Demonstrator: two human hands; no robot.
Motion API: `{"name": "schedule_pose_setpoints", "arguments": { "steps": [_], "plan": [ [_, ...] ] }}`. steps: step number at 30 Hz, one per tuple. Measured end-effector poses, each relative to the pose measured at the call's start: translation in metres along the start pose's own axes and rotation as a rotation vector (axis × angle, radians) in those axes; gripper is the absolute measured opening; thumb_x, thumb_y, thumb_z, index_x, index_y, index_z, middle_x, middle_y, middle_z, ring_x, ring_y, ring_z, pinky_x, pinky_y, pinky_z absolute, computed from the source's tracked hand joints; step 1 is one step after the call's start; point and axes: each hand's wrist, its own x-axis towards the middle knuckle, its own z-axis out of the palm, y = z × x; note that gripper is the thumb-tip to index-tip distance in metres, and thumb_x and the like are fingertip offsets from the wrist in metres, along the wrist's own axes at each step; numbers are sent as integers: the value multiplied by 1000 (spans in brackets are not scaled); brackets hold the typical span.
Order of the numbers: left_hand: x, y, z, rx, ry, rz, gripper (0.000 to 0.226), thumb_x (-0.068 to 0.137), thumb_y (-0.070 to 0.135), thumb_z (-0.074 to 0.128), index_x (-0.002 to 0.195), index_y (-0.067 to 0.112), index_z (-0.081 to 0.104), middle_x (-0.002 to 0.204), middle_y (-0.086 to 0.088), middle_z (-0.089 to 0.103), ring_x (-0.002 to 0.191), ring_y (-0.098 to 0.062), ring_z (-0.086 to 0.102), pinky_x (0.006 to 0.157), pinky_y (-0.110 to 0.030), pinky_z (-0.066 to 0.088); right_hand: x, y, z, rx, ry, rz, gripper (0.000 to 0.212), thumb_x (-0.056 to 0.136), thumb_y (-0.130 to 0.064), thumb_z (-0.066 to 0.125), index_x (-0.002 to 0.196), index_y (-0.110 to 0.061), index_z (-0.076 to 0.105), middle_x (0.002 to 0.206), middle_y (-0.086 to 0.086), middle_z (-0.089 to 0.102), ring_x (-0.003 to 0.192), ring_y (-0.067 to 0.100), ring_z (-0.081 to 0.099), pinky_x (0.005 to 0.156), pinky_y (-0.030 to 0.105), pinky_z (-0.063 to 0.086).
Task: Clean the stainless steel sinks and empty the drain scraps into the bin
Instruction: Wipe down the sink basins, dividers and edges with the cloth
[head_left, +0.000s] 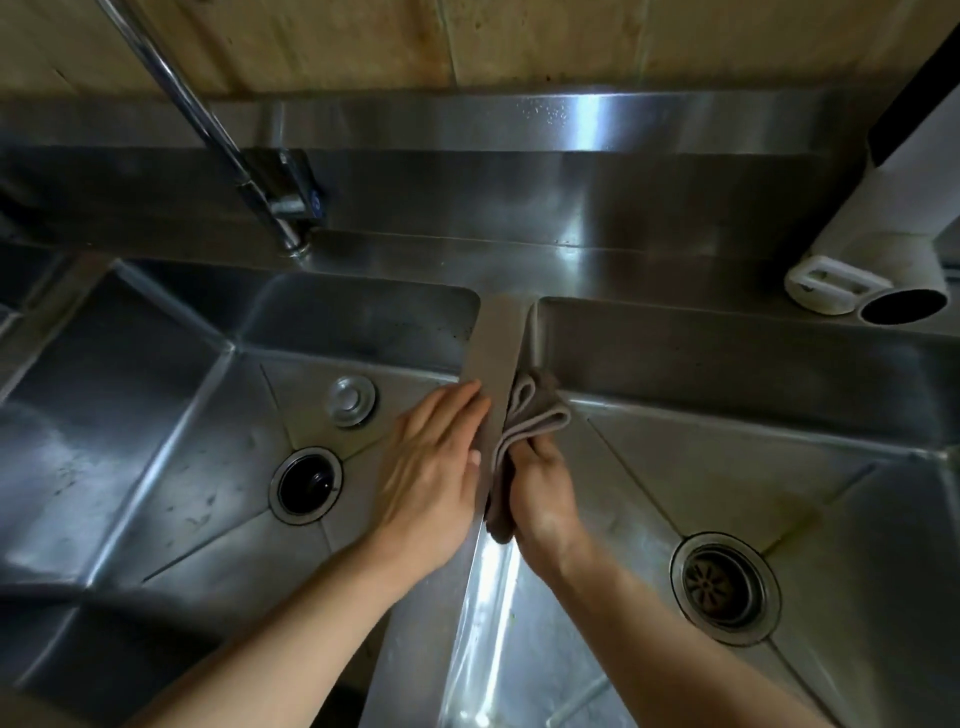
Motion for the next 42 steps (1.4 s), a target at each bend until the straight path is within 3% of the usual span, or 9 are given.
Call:
{"name": "schedule_pose_setpoints", "arguments": {
  "steps": [5,7,10,14,17,20,26,34,42],
  "plan": [
    [-14,-3,7,52,-27,44,51,90,19,34,135,0,49,143,-12,47,133,-21,34,107,-34,26,63,91,-11,-25,171,87,53,73,-45,38,95,-1,57,63,3,63,51,9,56,48,18,41],
    [-14,-5,9,43,-23,55,50,92,19,32,136,0,48,145,-12,45,134,-21,32,108,-34,26,93,134,-21,-30,181,100,50,77,-35,39,110,-3,59,97,4,72,88,18,68,80,32,55],
    [-15,-6,10,40,-16,45,51,93,19,31,137,1,47,146,-11,44,135,-21,32,108,-35,26,105,142,-22,22,202,87,49,87,-17,37,133,-8,52,134,10,56,126,24,51,112,45,34],
    [-15,-6,10,48,-17,36,52,90,18,32,137,2,47,145,-10,44,134,-21,35,106,-38,34,78,93,-9,-6,258,186,46,84,-19,35,121,-11,61,125,15,62,104,24,63,89,38,53],
    [-15,-4,10,78,-22,5,53,89,20,31,138,5,48,145,-8,45,134,-20,35,104,-45,37,32,51,-6,-33,203,166,34,90,0,38,110,-3,65,110,14,68,102,25,65,95,40,50],
    [-17,-3,4,75,-1,-16,52,88,21,34,134,7,52,142,-7,49,132,-19,34,102,-46,37,-21,11,-6,-113,131,106,33,91,9,34,96,-1,65,87,7,68,80,13,63,76,21,50],
    [-51,3,-4,55,-3,-25,50,88,18,35,133,5,53,141,-8,51,131,-23,42,99,-47,44,-51,8,0,-328,169,43,25,85,10,41,86,-1,64,74,4,66,69,13,61,65,22,50],
    [-59,1,3,30,-9,-26,50,90,17,35,136,3,50,144,-10,46,133,-24,42,102,-47,41,7,91,-12,-582,357,170,22,85,0,44,94,2,64,98,24,67,98,38,62,85,40,49],
    [-58,0,4,69,-39,-57,51,91,20,32,137,9,49,146,-5,45,132,-22,43,102,-49,41,15,79,-18,-643,209,346,34,88,-1,45,122,-3,53,121,19,60,112,34,57,95,37,48]
  ]
}}
